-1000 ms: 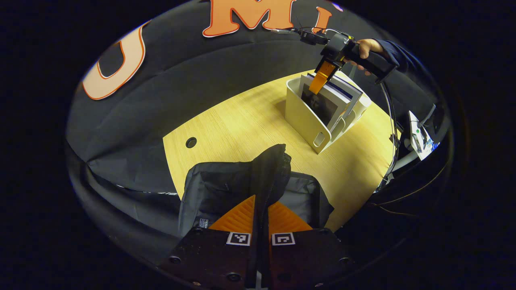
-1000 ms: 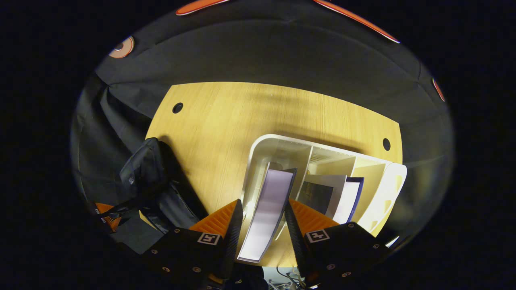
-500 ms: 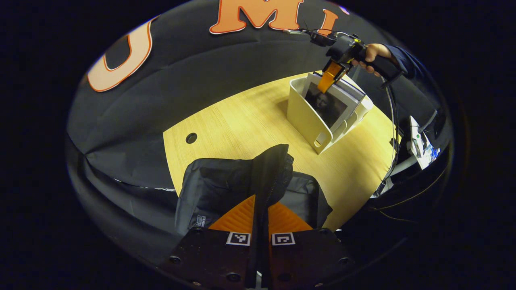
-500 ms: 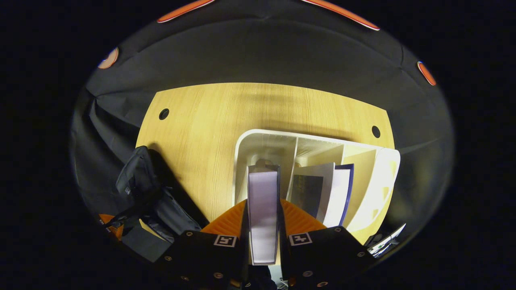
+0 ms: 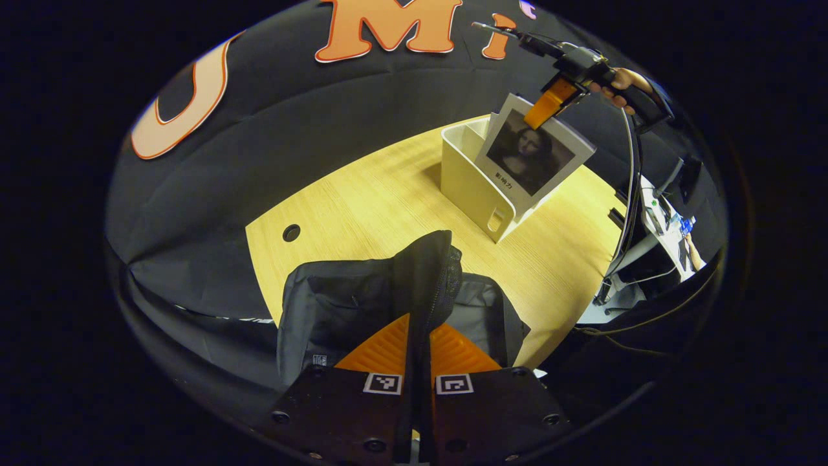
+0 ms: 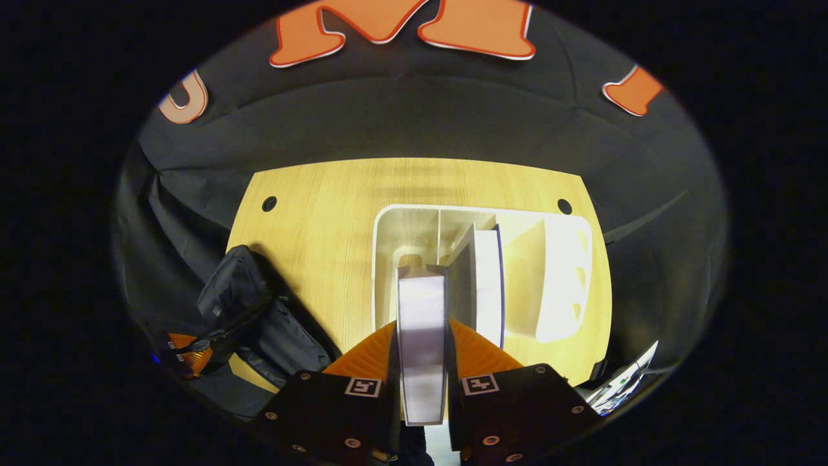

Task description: Open the schoolbag, grab two books from the bookshelf and put them into the schoolbag.

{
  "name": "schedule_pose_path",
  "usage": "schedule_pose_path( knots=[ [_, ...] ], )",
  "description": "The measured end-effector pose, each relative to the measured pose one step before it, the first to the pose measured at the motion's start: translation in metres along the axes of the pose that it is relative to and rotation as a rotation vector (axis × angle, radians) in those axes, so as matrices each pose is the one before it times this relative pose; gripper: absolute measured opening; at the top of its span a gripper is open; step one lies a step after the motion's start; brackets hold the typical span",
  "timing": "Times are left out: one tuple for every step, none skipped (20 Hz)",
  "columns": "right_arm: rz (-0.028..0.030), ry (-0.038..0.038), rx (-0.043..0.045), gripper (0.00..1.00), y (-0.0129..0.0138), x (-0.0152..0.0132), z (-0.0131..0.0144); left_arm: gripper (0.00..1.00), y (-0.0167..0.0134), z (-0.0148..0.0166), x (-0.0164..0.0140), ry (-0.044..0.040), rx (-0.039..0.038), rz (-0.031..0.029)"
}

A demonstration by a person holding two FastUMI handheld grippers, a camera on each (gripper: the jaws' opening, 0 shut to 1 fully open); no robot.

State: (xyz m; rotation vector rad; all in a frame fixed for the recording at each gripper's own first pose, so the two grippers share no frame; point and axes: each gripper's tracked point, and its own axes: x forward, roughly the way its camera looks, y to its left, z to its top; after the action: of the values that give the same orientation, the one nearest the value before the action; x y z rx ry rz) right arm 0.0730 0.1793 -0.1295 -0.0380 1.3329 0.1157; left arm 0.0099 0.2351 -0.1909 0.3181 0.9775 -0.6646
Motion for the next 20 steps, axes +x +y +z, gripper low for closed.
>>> schedule_pose_path(
  knots=[
    [-0.00157,-0.00688,0.01464,0.30,-0.00139,-0.00746,-0.00633,0.05,-0.00051,0.00114,0.00094,-0.00116,0.00404,-0.00613],
    [-0.00090,-0.00607,0.01411,0.30,-0.00139,-0.00825,-0.00697,0.05,-0.00087,0.00064,0.00044,-0.00363,0.00658,-0.00731],
    [0.00047,-0.00581,0.01707,0.30,-0.00068,-0.00608,-0.00951,0.05,0.00062,-0.00169,0.00101,-0.00298,0.00437,-0.00604],
    [0.00575,-0.00393,0.01091,0.30,0.00030,-0.00683,-0.00813,0.05,-0.00063,0.00090,-0.00034,-0.00291,0.00544,-0.00716],
    [0.00762,-0.00533,0.01791,0.30,0.00014,-0.00738,-0.00769,0.05,-0.00028,-0.00124,-0.00037,-0.00151,0.00600,-0.00645],
    [0.01187,-0.00511,0.01598,0.29,0.00130,-0.00599,-0.00709,0.05,0.00035,-0.00150,0.00025,-0.00151,0.00420,-0.00714],
    [0.01403,-0.00824,0.02143,0.29,0.00049,-0.00542,-0.00831,0.05,0.00016,-0.00048,0.00082,-0.00109,0.00329,-0.00575],
    [0.02090,-0.01381,0.01874,0.29,0.00361,-0.00619,-0.00536,0.05,-0.00208,-0.00005,-0.00086,-0.00137,0.00515,-0.01061],
    [0.02244,-0.01279,0.02120,0.29,0.00348,-0.00467,-0.00714,0.05,0.00117,-0.00008,-0.00043,-0.00272,0.00423,-0.00632],
    [0.01756,-0.00804,0.02510,0.29,0.00424,-0.00534,-0.00655,0.05,0.00023,0.00041,0.00080,-0.00022,0.00048,-0.00493],
    [0.02007,-0.00789,0.01678,0.29,0.00272,-0.00646,-0.00586,0.05,-0.00006,-0.00099,0.00005,-0.00092,0.00115,-0.00288],
    [0.01974,-0.00915,0.01697,0.29,0.00280,-0.00568,-0.00451,0.05,0.00121,0.00043,0.00037,-0.00022,-0.00103,-0.00229],
    [0.02220,-0.01000,0.01548,0.29,0.00310,-0.00650,-0.00548,0.05,0.00079,0.00274,-0.00030,-0.00340,-0.00177,-0.00037],
    [0.02970,-0.01040,0.01269,0.29,0.00499,-0.00571,-0.00367,0.05,-0.00035,0.00070,0.00002,-0.00415,-0.00120,-0.00255],
    [0.03469,-0.01653,0.01706,0.29,0.00647,-0.00758,-0.00463,0.05,-0.00166,0.00053,-0.00128,-0.00604,0.00635,-0.00503],
    [0.03618,-0.01157,0.01377,0.29,0.00615,-0.00488,-0.00320,0.05,-0.00118,0.00077,-0.00090,-0.00434,0.00416,-0.00256],
    [0.02896,-0.01117,0.01539,0.29,0.00445,-0.00583,-0.00326,0.05,0.00099,-0.00093,0.00084,-0.00085,-0.00072,0.00282],
    [0.02334,-0.00894,0.00487,0.29,0.00513,-0.00283,-0.00301,0.05,0.00150,0.00244,-0.00040,-0.00671,0.00395,0.00551],
    [0.01589,-0.00904,0.00776,0.29,0.00140,0.00236,-0.00023,0.05,0.00198,0.00262,-0.00154,-0.00571,0.00101,0.00594],
    [0.01524,-0.00229,0.00558,0.29,0.00283,0.00403,0.00011,0.05,0.00001,0.00381,-0.00071,-0.01010,-0.00347,0.00277]
  ],
)
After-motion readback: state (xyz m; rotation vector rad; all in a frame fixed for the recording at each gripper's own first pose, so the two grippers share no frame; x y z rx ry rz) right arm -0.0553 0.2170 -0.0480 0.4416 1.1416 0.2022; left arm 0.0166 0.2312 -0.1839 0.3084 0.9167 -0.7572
